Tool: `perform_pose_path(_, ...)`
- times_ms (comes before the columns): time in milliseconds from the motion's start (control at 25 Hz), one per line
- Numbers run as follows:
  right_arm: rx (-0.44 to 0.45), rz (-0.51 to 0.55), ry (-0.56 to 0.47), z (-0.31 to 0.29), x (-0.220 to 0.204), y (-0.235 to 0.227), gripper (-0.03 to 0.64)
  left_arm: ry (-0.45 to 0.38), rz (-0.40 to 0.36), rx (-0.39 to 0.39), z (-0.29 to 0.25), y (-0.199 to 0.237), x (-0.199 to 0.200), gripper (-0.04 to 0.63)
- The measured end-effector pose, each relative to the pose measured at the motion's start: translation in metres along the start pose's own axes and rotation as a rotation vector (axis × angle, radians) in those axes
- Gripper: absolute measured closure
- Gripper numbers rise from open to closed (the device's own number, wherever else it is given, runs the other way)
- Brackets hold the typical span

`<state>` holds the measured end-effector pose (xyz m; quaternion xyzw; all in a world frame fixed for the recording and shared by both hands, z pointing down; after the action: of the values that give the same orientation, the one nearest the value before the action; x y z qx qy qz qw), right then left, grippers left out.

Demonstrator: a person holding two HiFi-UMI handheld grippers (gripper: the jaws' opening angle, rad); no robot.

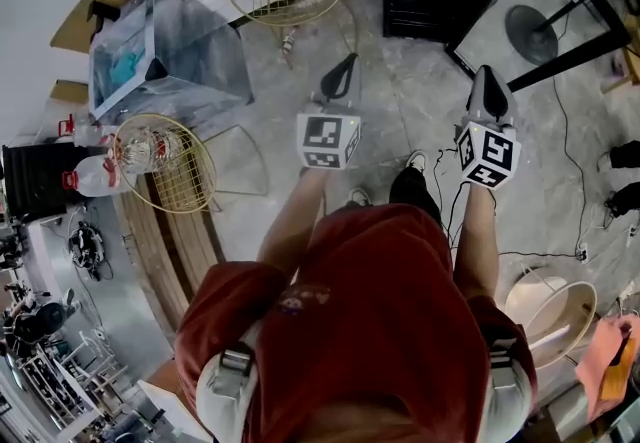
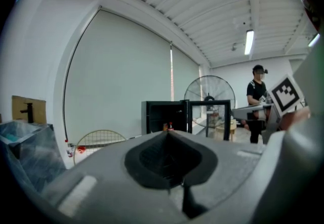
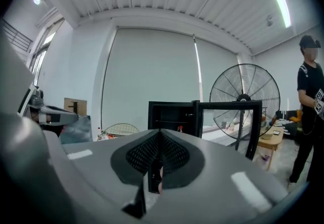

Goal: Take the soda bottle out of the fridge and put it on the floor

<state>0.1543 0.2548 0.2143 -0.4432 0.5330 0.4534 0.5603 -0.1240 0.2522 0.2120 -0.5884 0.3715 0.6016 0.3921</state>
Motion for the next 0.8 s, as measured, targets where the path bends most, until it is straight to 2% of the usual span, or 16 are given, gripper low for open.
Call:
perform_pose_path(360, 0.034, -0.049, 0.004, -0.073, -0.008, -0.104, 0.617, -0.014, -0.023, 0.020, -0.115, -0.047, 0.005, 0.595)
perform_pose_path(480, 0.051, -0.033, -0.003, -0.094, -0.011, -0.132, 0.617, -0.010, -0.019, 0.033, -0.146, -0.062, 0.002, 0.595)
perform_pose_path(800, 0.101, -0.046, -0.002, -0.150, -0.019, -0.164, 0.617, 0.011, -0.038, 0.075, -0.197, -0.066, -0.004, 0.595)
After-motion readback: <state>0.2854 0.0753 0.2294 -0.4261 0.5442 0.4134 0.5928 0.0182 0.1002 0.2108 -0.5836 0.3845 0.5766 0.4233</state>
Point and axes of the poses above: the fingertips, and each gripper's own axes: z backward along the fingers, y to its left, x out of its top, the point moved 9 cm from there along z, backward along the fingers, and after that the axes turned 11 degrees about -y, right-handed, at the moved point
